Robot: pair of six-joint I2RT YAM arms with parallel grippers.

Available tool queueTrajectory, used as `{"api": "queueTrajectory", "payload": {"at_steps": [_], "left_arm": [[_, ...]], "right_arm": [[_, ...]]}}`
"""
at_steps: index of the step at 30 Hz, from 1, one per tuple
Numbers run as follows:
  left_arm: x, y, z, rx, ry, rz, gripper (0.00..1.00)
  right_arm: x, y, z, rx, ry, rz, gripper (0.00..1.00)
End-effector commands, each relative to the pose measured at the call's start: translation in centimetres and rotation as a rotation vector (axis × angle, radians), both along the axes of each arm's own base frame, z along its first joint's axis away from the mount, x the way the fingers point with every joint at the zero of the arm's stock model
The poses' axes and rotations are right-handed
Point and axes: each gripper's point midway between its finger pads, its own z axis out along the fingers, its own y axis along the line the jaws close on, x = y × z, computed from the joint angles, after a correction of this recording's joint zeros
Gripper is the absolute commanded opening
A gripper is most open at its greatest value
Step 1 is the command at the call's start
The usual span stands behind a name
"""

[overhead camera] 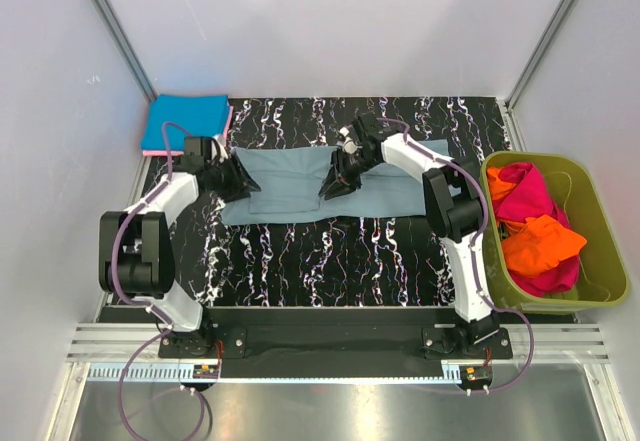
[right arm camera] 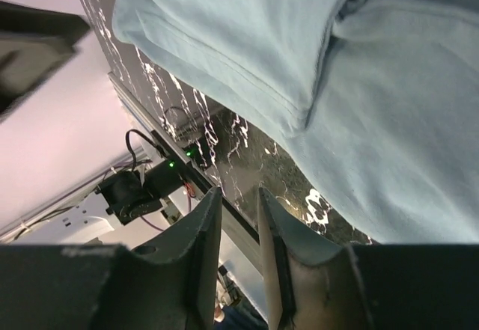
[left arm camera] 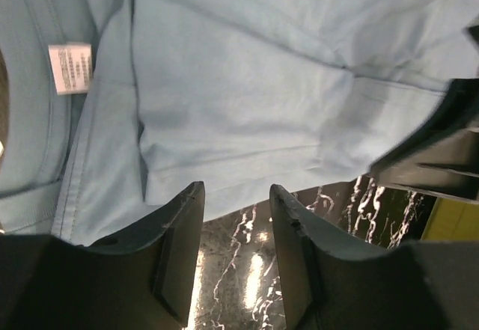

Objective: Fold and stack the t-shirts
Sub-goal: Fold the tshirt

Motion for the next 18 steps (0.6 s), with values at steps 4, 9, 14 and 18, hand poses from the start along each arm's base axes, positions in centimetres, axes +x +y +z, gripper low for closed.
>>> {"api": "queueTrajectory", "payload": {"at_steps": [4,9,14,18], "left_arm": [[-2.6,2.0,-6.3,0.030,0.154,0.076,0.44],[-3.0,4.6,-8.8,0.088,0.221,0.118,0.43],[-2.9,5.7,-8.2,0.128,0.211,0.121,0.44],[-3.0,6.1,-6.5,0.159,0.174,0.114,0.44]], "right_arm": [[-0.8,-1.2,-0.7,-0.008,-0.034,0.009,0.33],[-0.7,-3.4,-3.5,-0.070,-0.033,-0.002,0.34],[-2.2,-5.7,-5.3,-0.109,0.003,-0.005,0.35],[-3.1,-6.0,-3.5,-0.097,0.000,-0.018,0.38]]}}
